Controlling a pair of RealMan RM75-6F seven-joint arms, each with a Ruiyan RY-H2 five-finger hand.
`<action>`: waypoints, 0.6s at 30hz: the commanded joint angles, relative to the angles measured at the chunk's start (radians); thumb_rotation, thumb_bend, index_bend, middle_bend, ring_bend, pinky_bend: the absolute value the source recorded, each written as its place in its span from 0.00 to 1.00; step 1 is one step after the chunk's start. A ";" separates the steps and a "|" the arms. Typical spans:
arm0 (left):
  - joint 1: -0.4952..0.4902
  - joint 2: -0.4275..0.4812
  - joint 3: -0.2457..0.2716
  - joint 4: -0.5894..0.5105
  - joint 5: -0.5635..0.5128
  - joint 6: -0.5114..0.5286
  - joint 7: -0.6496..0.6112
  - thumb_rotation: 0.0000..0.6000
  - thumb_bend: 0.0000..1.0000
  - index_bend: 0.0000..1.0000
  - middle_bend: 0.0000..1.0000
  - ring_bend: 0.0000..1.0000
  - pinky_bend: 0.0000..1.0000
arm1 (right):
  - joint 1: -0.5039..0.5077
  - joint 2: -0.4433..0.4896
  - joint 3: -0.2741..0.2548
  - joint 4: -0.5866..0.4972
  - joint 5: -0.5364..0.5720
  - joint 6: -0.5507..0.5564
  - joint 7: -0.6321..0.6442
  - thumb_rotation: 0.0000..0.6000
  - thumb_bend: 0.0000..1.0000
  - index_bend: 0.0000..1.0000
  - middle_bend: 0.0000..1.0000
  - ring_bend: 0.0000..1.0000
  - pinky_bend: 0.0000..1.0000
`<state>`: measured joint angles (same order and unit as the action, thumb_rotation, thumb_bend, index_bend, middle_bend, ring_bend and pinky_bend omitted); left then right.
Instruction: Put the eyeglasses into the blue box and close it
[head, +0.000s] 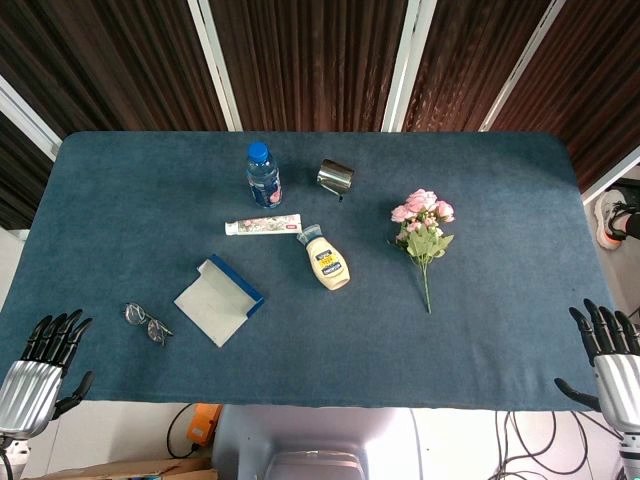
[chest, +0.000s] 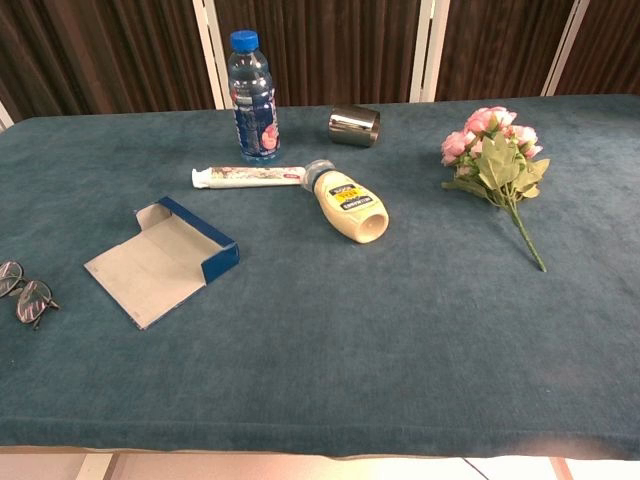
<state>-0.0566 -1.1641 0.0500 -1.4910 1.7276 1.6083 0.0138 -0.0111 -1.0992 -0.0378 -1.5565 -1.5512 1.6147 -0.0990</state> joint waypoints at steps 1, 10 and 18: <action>-0.001 -0.002 0.002 0.002 0.004 -0.001 -0.001 1.00 0.37 0.00 0.00 0.00 0.00 | -0.002 0.001 0.002 0.000 -0.003 -0.003 0.002 1.00 0.18 0.00 0.00 0.00 0.00; -0.099 -0.038 -0.013 0.105 0.080 -0.048 -0.120 1.00 0.37 0.00 0.00 0.00 0.00 | -0.007 0.003 -0.007 -0.004 -0.040 -0.010 0.002 1.00 0.18 0.00 0.00 0.00 0.00; -0.246 -0.092 -0.067 0.163 0.006 -0.277 -0.064 1.00 0.41 0.10 0.00 0.00 0.00 | 0.000 0.002 -0.006 -0.011 -0.044 -0.043 -0.006 1.00 0.18 0.00 0.00 0.00 0.00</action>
<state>-0.2443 -1.2286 0.0079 -1.3585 1.7680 1.4116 -0.0781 -0.0125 -1.0977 -0.0437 -1.5650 -1.5965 1.5761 -0.1051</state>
